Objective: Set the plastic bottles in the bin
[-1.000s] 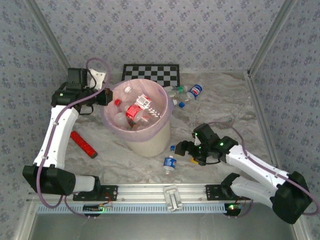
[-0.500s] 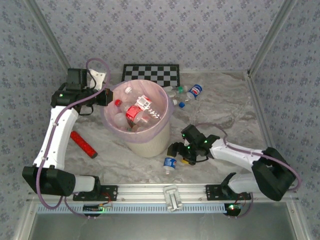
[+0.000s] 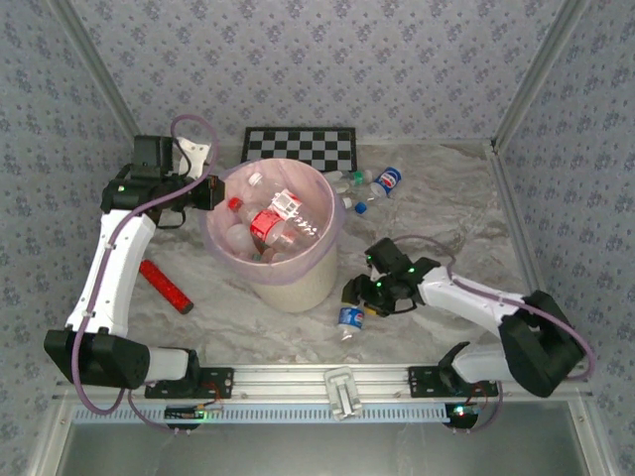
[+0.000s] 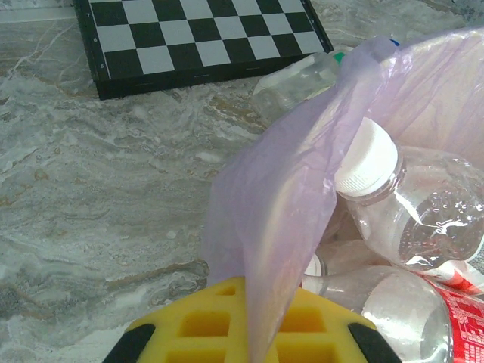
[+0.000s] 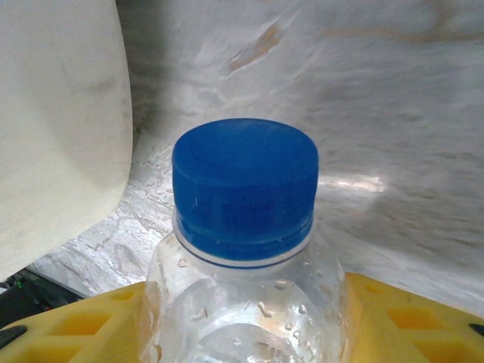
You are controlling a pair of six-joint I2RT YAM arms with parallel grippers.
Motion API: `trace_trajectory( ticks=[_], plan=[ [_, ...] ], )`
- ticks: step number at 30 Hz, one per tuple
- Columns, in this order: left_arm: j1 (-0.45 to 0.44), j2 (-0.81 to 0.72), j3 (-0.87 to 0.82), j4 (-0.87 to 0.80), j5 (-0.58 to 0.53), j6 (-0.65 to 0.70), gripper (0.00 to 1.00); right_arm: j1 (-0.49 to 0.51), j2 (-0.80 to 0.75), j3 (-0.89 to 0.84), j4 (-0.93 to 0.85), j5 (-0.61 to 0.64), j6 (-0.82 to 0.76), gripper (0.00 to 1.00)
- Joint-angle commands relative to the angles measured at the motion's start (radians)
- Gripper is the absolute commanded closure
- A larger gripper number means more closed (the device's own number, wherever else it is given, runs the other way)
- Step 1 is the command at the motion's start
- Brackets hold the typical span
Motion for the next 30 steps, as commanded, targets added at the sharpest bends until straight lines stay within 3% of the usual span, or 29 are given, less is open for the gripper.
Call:
trace_trajectory(
  ticks=[1, 7, 11, 15, 20, 24, 30],
  plan=[
    [-0.024, 0.011, 0.06, -0.089, -0.028, -0.014, 1.0, -0.115, -0.122, 0.078, -0.247, 0.05, -0.13, 0.45],
    [-0.106, -0.009, 0.04, -0.074, -0.054, -0.065, 1.0, -0.402, -0.226, 0.396, -0.518, 0.076, -0.404, 0.52],
    [-0.177, -0.02, 0.003, -0.036, -0.089, -0.109, 1.0, -0.416, -0.207, 0.68, -0.524, 0.161, -0.547, 0.53],
    [-0.246, -0.007, -0.002, -0.006, -0.111, -0.143, 1.0, -0.399, -0.189, 0.862, -0.411, 0.186, -0.607, 0.59],
    [-0.318, 0.018, 0.01, 0.02, -0.143, -0.164, 1.0, -0.253, -0.1, 0.982, -0.288, 0.151, -0.653, 0.6],
    [-0.379, 0.05, 0.043, 0.014, -0.193, -0.169, 1.0, -0.059, 0.041, 1.124, -0.409, 0.296, -0.77, 0.6],
    [-0.413, 0.065, 0.056, 0.036, -0.231, -0.189, 1.0, 0.071, 0.2, 1.245, -0.591, 0.453, -0.846, 0.6]
  ],
)
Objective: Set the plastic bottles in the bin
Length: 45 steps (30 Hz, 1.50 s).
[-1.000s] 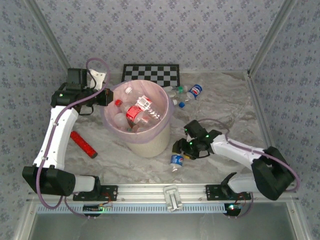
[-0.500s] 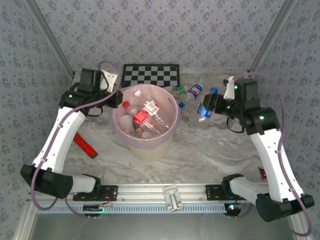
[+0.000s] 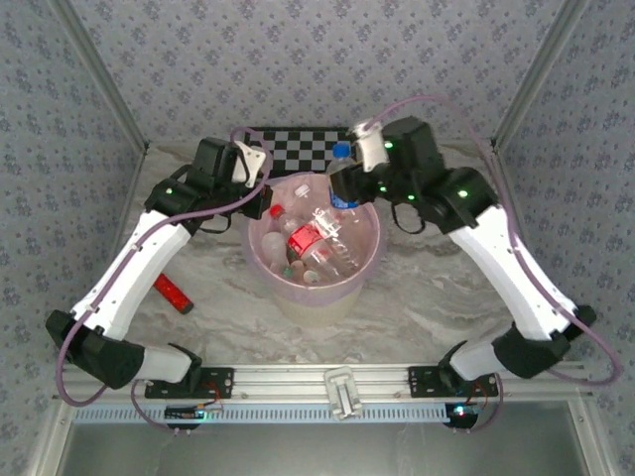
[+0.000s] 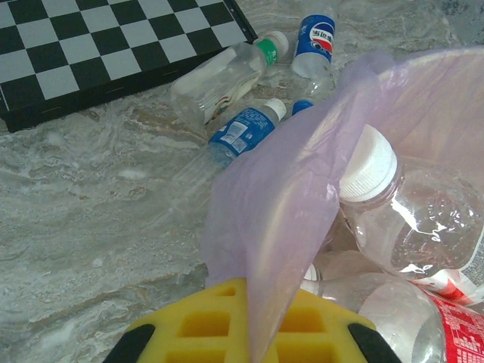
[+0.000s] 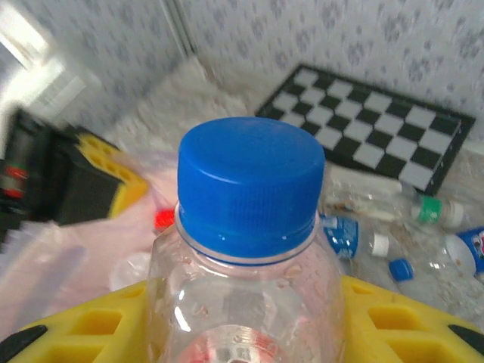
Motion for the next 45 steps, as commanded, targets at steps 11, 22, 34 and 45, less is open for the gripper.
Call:
trace_trajectory(
  ticks=[11, 22, 34, 45],
  plan=[
    [-0.052, 0.03, 0.014, 0.015, -0.081, -0.077, 1.0, 0.06, 0.201, 0.112, -0.373, 0.186, -0.022, 0.61],
    [-0.056, 0.032, -0.004, 0.058, -0.056, -0.081, 1.0, 0.052, 0.321, 0.024, -0.369, -0.016, 0.007, 0.6],
    [-0.058, 0.035, -0.017, 0.077, -0.028, -0.067, 1.0, 0.038, 0.317, 0.196, -0.4, -0.036, -0.019, 0.3],
    [-0.058, 0.024, -0.013, 0.071, -0.033, -0.055, 1.0, 0.022, 0.291, 0.323, -0.431, 0.009, -0.042, 0.22]
  ],
)
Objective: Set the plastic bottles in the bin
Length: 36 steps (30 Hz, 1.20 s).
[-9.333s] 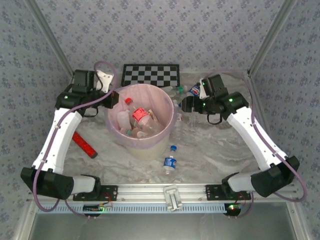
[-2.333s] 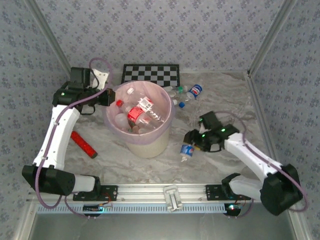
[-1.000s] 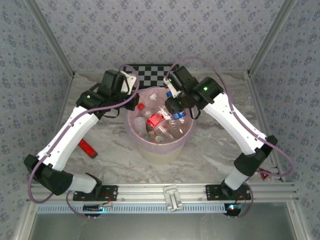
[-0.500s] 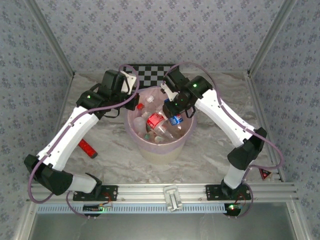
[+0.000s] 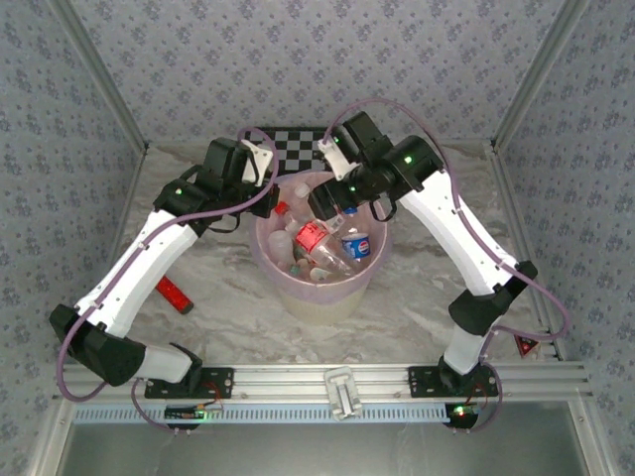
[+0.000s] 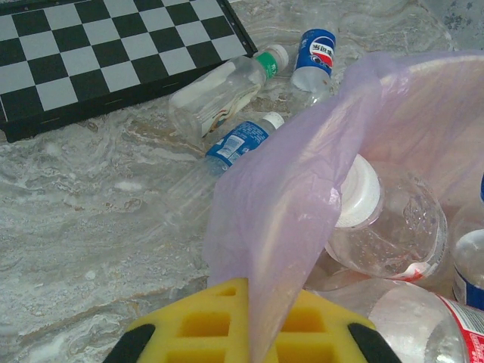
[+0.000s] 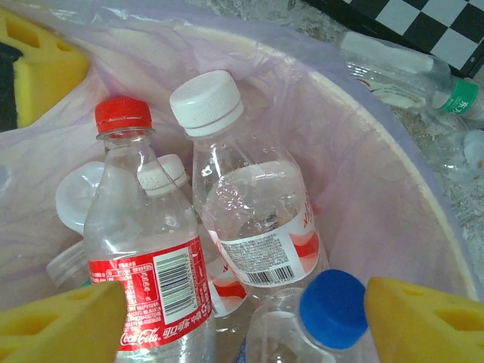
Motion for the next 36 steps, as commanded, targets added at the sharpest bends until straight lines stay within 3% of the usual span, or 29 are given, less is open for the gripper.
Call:
trace_trajectory(
  ticks=[1, 7, 14, 20, 23, 28, 36],
  plan=[
    [-0.011, 0.008, -0.015, 0.024, 0.026, -0.012, 1.0, -0.008, -0.017, -0.02, -0.02, 0.002, -0.007, 0.25],
    [-0.011, 0.014, -0.018, 0.031, 0.034, -0.02, 1.0, -0.045, -0.033, -0.179, 0.046, -0.014, 0.023, 0.39],
    [-0.011, 0.023, -0.019, 0.041, 0.059, -0.028, 1.0, -0.06, -0.093, -0.201, 0.12, -0.062, 0.033, 0.4],
    [-0.019, 0.024, -0.027, 0.053, 0.069, -0.027, 1.0, -0.123, -0.293, -0.297, 0.325, -0.079, 0.086, 0.38],
    [-0.019, 0.028, -0.016, 0.037, 0.073, -0.009, 1.0, -0.234, -0.403, -0.431, 0.441, -0.089, 0.158, 0.37],
    [0.001, 0.008, 0.004, -0.006, 0.022, 0.009, 1.0, -0.501, -0.485, -0.608, 0.506, -0.169, 0.297, 0.33],
    [0.11, -0.067, -0.032, -0.061, 0.001, 0.002, 1.0, -0.713, -0.436, -0.859, 0.84, -0.277, 0.469, 0.25]
  ],
)
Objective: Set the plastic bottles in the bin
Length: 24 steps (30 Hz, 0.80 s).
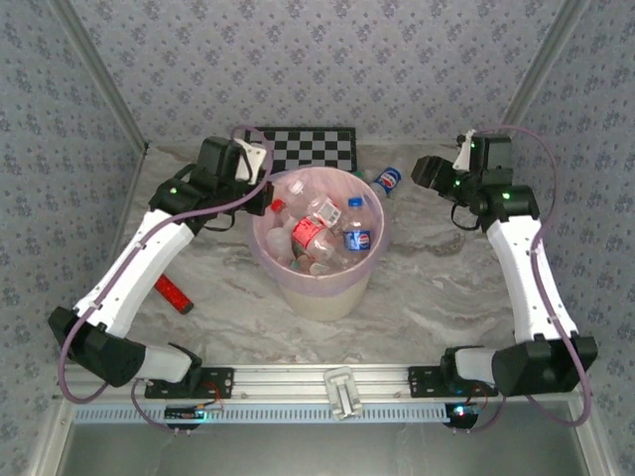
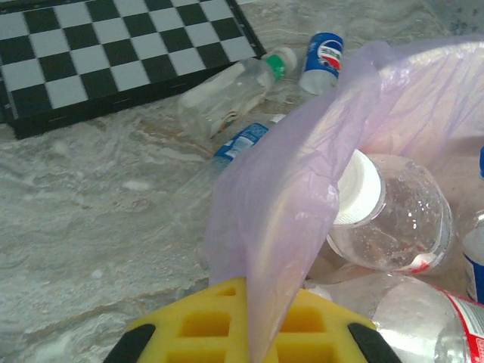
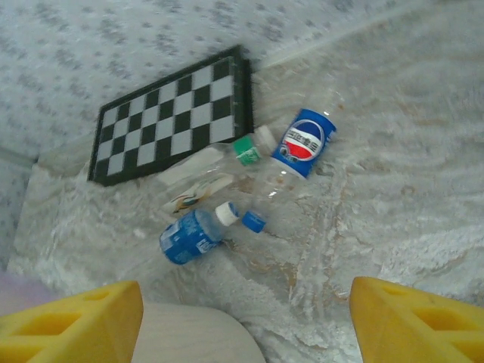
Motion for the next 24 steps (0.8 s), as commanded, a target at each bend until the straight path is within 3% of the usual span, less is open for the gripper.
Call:
trace_trajectory(
  ticks=[1, 6, 12, 18, 24],
  plan=[
    [0.062, -0.063, -0.018, -0.07, -0.022, -0.002, 1.0, -0.048, 0.057, -0.065, 0.224, -0.064, 0.137, 0.25],
    [0.15, -0.109, -0.023, -0.105, -0.02, 0.014, 1.0, -0.057, 0.272, -0.038, 0.363, -0.026, 0.228, 0.23],
    [0.238, -0.143, -0.015, -0.153, -0.006, 0.036, 1.0, -0.049, 0.586, 0.125, 0.44, -0.014, 0.359, 0.17],
    [0.323, -0.174, -0.021, -0.196, 0.007, 0.067, 1.0, -0.034, 0.83, 0.321, 0.402, 0.078, 0.433, 0.0],
    [0.374, -0.177, -0.041, -0.204, 0.037, 0.075, 1.0, 0.001, 1.002, 0.496, 0.354, 0.085, 0.454, 0.0]
  ],
)
